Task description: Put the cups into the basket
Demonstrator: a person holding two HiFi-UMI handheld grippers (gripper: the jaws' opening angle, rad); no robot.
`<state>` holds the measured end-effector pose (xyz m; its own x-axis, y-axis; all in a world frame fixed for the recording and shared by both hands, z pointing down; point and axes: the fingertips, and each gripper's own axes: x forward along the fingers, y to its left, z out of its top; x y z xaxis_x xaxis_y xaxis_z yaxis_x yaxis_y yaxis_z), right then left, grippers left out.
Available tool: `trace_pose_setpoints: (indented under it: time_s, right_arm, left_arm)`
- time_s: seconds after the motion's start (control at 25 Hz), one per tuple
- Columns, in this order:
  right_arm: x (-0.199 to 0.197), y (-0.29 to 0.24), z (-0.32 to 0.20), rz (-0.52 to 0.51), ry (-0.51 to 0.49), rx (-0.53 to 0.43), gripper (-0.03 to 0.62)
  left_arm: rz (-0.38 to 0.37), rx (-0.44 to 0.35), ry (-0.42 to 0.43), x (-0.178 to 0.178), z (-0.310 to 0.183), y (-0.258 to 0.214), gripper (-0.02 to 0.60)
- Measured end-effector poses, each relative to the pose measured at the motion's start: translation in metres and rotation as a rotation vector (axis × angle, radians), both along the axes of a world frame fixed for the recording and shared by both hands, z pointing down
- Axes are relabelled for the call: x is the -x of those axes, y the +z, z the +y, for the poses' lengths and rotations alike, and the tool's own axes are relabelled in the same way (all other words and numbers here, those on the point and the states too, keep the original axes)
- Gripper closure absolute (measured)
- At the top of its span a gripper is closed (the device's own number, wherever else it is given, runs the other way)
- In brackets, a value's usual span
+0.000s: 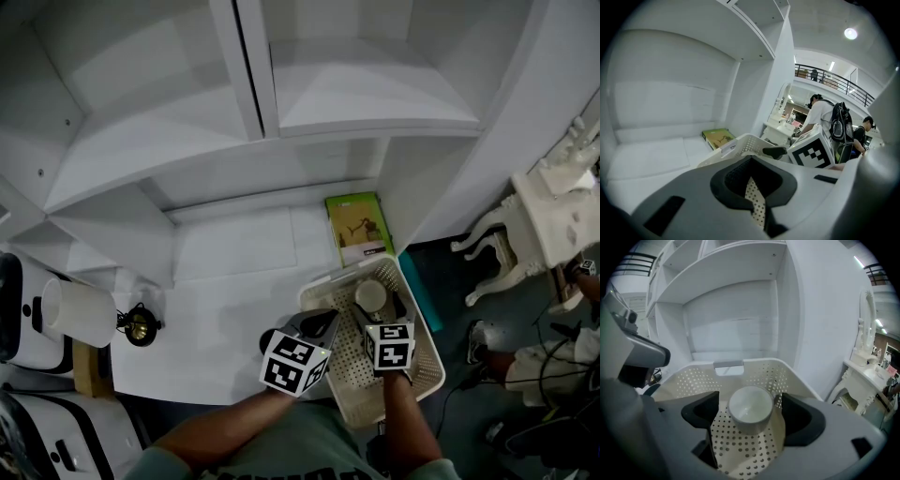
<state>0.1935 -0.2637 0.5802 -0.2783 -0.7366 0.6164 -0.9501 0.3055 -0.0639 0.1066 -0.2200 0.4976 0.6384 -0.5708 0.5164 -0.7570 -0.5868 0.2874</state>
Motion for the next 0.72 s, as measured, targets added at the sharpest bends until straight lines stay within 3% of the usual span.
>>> trace_pose_setpoints:
  time_s: [0.48,0.72]
  right_arm:
    - [0.009,-0.050,0.047,0.015,0.034,-0.090,0.206]
    - [0.038,-0.077,0.072,0.011,0.045,-0.146,0.374]
  left_arm:
    - [0.023,-0.062,0.008,0.026,0.015,-0.015,0.575]
    - [0.040,-0.090,0.013,0.048,0.025,-0.021,0.575]
